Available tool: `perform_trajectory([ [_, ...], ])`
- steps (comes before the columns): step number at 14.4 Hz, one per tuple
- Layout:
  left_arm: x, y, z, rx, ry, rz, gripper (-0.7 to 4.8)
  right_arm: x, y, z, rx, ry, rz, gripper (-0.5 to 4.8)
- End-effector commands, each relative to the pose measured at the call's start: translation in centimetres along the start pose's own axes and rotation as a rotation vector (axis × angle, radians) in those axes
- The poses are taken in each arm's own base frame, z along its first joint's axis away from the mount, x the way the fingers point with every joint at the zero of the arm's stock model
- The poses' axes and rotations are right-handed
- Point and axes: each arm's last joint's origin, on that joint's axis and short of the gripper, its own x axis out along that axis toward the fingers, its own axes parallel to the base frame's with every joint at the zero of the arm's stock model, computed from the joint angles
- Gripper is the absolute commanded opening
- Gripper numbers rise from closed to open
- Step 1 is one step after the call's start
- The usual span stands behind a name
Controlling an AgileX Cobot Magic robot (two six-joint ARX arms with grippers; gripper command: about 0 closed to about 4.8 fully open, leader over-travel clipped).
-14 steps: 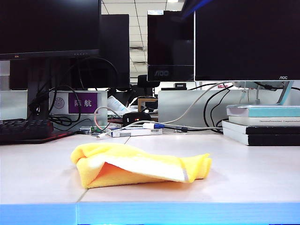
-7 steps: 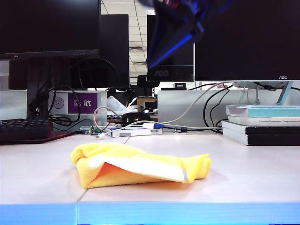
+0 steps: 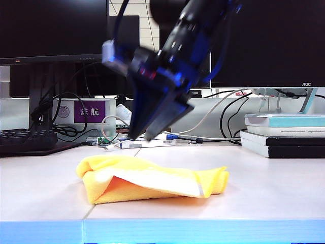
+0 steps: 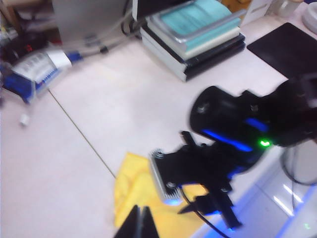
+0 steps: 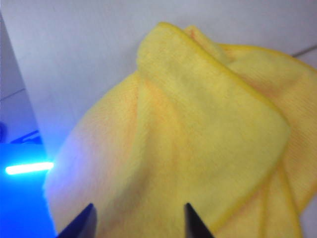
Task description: Wipe the table from back to front using the rag.
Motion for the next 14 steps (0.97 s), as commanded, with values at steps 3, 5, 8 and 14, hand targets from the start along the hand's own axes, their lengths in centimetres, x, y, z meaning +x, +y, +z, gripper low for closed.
perform_trajectory([
  [3, -0.1, -0.2, 0.0, 0.007, -0.004, -0.040, -0.05, 1.2, 0.2, 0.8, -0.035, -0.048, -0.005, 2.46],
  [5, -0.1, -0.2, 0.0, 0.007, -0.004, -0.040, -0.05, 3.3, -0.4, 0.2, -0.017, 0.038, -0.066, 2.45],
  [8, -0.1, -0.2, 0.0, 0.007, -0.004, -0.040, -0.05, 5.4, -0.8, -0.9, 0.008, 0.136, -0.047, 2.42],
  [14, -0.1, -0.2, 0.0, 0.007, -0.004, -0.041, -0.05, 6.1, -0.1, -2.7, 0.050, 0.337, 0.005, -0.01],
])
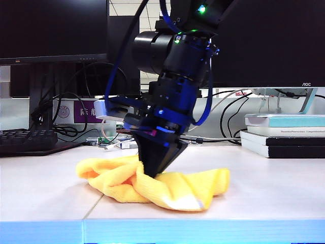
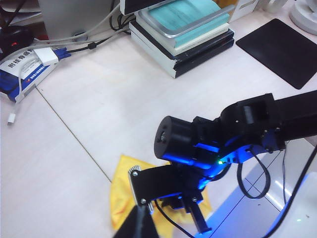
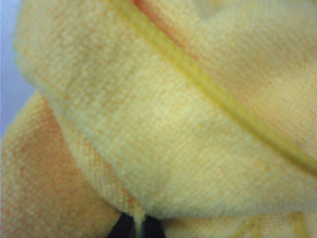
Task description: Wipe the table from back to front using the rag.
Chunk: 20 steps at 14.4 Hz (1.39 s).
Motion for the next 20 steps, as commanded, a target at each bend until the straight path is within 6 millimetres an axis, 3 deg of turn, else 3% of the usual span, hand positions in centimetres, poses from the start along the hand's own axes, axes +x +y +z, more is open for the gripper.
perform_trajectory([
  [1, -0.1, -0.1, 0.1, 0.009, -0.011, -0.004, -0.05, 0.6, 1.0, -1.6, 0.020, 0.169, 0.055, -0.01],
  [4, -0.2, -0.1, 0.1, 0.008, -0.010, -0.004, -0.05, 0.6, 2.5, -1.2, -0.001, 0.168, 0.066, -0.01],
  [7, -0.1, -0.1, 0.1, 0.009, -0.011, -0.004, -0.05, 0.9, 3.1, -0.7, 0.171, 0.135, 0.043, -0.01],
  [10, -0.1, -0.1, 0.1, 0.009, -0.011, -0.004, -0.05, 1.0, 2.8, -0.4, 0.253, 0.104, -0.023, -0.01],
  [16, -0.2, -0.1, 0.1, 0.007, -0.009, -0.008, -0.05, 0.9, 1.3, 1.7, 0.341, -0.123, -0.338, -0.01],
  [20, -0.2, -0.1, -0.1, -0.004, 0.012, -0.010, -0.05, 0.9, -0.3, 2.1, 0.402, -0.202, -0.387, -0.01],
])
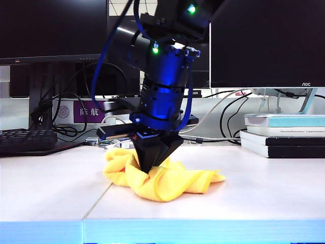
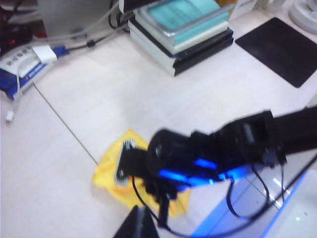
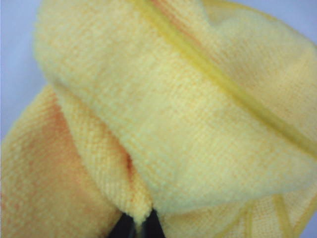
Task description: Wipe the table from back to front using the rag.
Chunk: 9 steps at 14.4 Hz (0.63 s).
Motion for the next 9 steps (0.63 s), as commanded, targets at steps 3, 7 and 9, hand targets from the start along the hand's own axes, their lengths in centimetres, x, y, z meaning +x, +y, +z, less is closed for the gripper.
perform_trajectory([
  [3, -0.2, -0.1, 0.0, 0.003, 0.000, -0.008, -0.05, 1.9, -2.6, 0.8, 0.111, -0.068, -0.053, -0.01],
  [7, -0.1, -0.1, -0.2, -0.007, 0.017, -0.010, -0.05, 3.0, -8.3, 1.9, 0.244, -0.185, -0.118, -0.01],
  [9, -0.2, -0.1, -0.4, -0.014, 0.033, -0.012, -0.05, 4.7, -9.6, 3.8, 0.256, -0.239, -0.133, -0.01],
])
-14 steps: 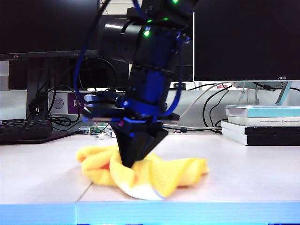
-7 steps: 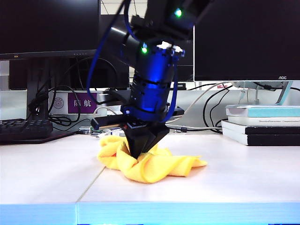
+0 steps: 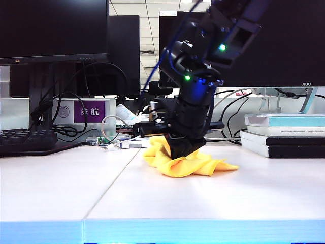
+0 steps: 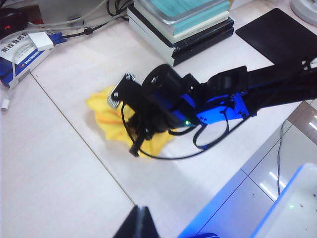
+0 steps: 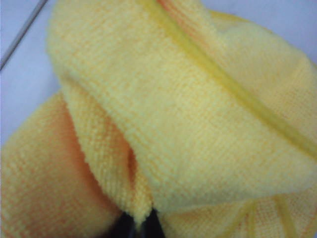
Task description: Wipe the table from back to front using the rag.
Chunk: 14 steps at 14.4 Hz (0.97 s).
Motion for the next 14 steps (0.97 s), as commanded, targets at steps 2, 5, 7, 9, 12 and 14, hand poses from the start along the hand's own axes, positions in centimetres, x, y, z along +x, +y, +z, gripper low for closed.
perform_trajectory([
  [2, -0.2, -0.1, -0.2, -0.004, 0.014, -0.008, -0.05, 2.5, 0.0, 2.3, 0.002, -0.052, -0.014, -0.01],
  [5, -0.2, -0.1, -0.2, -0.005, 0.016, -0.009, -0.05, 3.6, -0.8, 3.5, 0.019, -0.058, -0.027, -0.01],
  [7, -0.2, -0.1, -0.2, -0.006, 0.016, -0.009, -0.05, 3.9, -1.3, 4.3, 0.029, -0.076, -0.034, -0.01],
  [9, -0.2, -0.1, -0.2, -0.006, 0.016, -0.011, -0.05, 4.1, -2.2, 5.1, 0.043, -0.097, -0.043, -0.01],
  [12, -0.2, -0.2, -0.2, -0.005, 0.013, -0.024, -0.05, 5.0, -3.2, 6.4, 0.043, -0.115, -0.055, -0.01],
  [14, -0.2, -0.2, -0.2, -0.006, 0.013, -0.027, -0.05, 5.7, -3.5, 6.9, 0.029, -0.111, -0.054, -0.01],
])
